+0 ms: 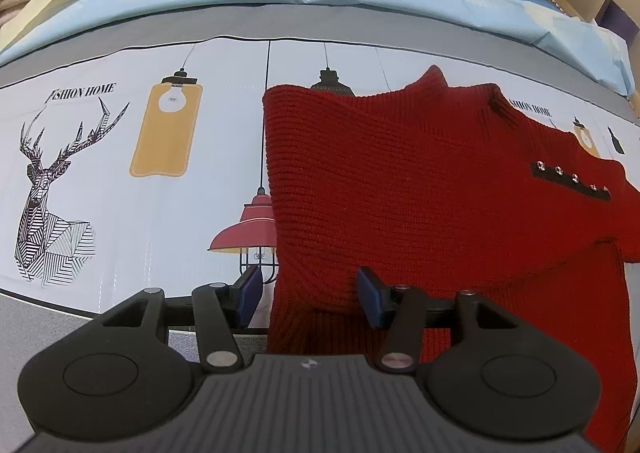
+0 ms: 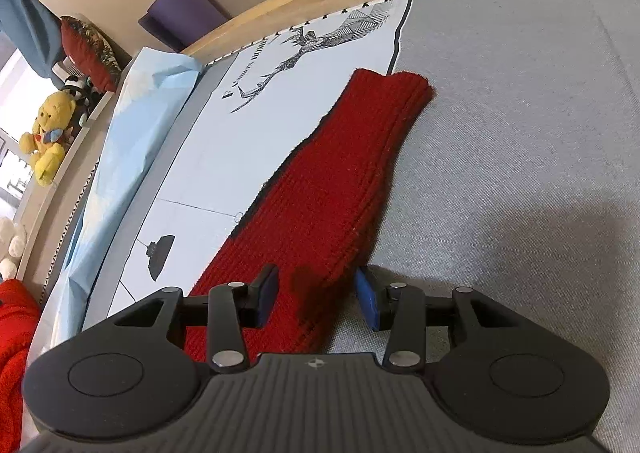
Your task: Fold small clothes
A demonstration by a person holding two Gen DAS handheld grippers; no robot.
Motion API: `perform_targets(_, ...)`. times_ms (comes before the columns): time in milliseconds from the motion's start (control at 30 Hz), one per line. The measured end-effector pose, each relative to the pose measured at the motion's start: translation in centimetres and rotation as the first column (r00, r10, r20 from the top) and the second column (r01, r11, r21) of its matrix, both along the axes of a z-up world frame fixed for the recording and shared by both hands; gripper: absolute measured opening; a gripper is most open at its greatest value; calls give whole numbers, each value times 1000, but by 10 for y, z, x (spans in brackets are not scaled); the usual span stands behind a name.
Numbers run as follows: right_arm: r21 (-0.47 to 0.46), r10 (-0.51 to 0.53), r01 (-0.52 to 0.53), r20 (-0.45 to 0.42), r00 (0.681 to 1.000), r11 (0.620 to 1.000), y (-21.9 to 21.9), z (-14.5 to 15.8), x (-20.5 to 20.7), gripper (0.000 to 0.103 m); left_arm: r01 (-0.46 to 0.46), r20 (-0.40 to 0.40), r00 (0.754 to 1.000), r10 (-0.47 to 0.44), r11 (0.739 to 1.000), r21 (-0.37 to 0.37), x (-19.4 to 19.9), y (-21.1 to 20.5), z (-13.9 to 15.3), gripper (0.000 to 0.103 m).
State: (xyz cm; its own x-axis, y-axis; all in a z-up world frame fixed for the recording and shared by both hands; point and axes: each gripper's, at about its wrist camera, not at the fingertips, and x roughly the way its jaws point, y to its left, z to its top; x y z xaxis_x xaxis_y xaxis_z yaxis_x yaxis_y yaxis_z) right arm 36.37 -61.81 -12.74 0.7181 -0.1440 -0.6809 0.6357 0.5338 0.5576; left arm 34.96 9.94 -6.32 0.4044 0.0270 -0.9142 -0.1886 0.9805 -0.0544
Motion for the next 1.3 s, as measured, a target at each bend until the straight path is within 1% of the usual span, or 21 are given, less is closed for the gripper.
perform_targets(133,11,-18,18,3,1000,1000,-2,0,0,42,-1,-3,1000,1,1000,2,0,0,-1,58)
perform_targets(267,-16,-40,40,-22,999,999,1,1,-3,21,0,0,1000,0,1000,0,-1,1,1,58)
perform_targets(433,-32,-55,55,-16,998,998,5,5,-2,13,-9,0,1000,9,1000,-1,-1,5,3,58)
perform_targets(500,-104,-38,37,-10,999,994,15,17,2,12,-11,1,1000,11,1000,-4,-2,7,4,58)
perform_targets(600,-288,43,-34,26,999,957,49,55,13,11,-20,12,1000,20,1000,-13,-2,11,9,58)
perform_targets(667,-428,167,-116,84,982,896,89,92,20,11,-30,19,999,30,999,-19,-2,14,13,58)
perform_targets(700,-496,254,-166,116,960,852,115,112,21,11,-35,23,999,35,999,-22,-2,15,15,58)
perform_targets(733,-552,356,-223,145,923,803,143,129,20,11,-38,26,999,39,999,-25,-2,17,16,58)
perform_targets(767,-606,472,-285,172,865,742,176,145,17,11,-42,28,999,43,999,-28,-2,18,17,58)
perform_targets(800,-659,596,-347,192,780,667,213,159,9,11,-49,30,998,50,998,-33,-2,20,19,58)
perform_targets(833,-702,700,-399,199,685,590,246,167,0,11,-55,31,998,57,998,-39,-2,22,20,58)
perform_targets(900,-769,882,-491,198,428,410,312,172,-29,12,-69,39,997,71,996,-54,-1,27,24,58)
perform_targets(933,-761,925,-546,192,328,351,336,169,-39,13,-78,43,996,80,995,-59,0,29,26,58)
perform_targets(1000,-704,968,-665,171,181,249,370,158,-52,13,-96,55,993,100,993,-74,0,36,31,58)
perform_targets(1033,-665,973,-711,177,150,231,381,153,-56,14,-103,60,992,108,991,-83,0,39,34,58)
perform_targets(1067,-623,975,-752,175,135,216,387,149,-58,17,-112,65,991,118,990,-90,0,42,36,58)
perform_targets(1100,-574,979,-794,154,134,199,394,146,-57,17,-123,70,989,130,988,-97,0,46,38,58)
perform_targets(1167,-509,974,-831,119,192,226,398,150,-54,20,-138,76,986,146,985,-103,0,52,41,58)
perform_targets(1233,-423,950,-853,71,305,306,392,160,-47,24,-155,75,984,163,982,-106,1,58,41,58)
perform_targets(1267,-394,932,-849,59,359,352,388,164,-49,31,-164,75,982,172,981,-107,0,60,40,58)
perform_targets(1300,-356,899,-834,40,437,422,379,169,-47,41,-175,73,980,184,978,-109,0,63,39,57)
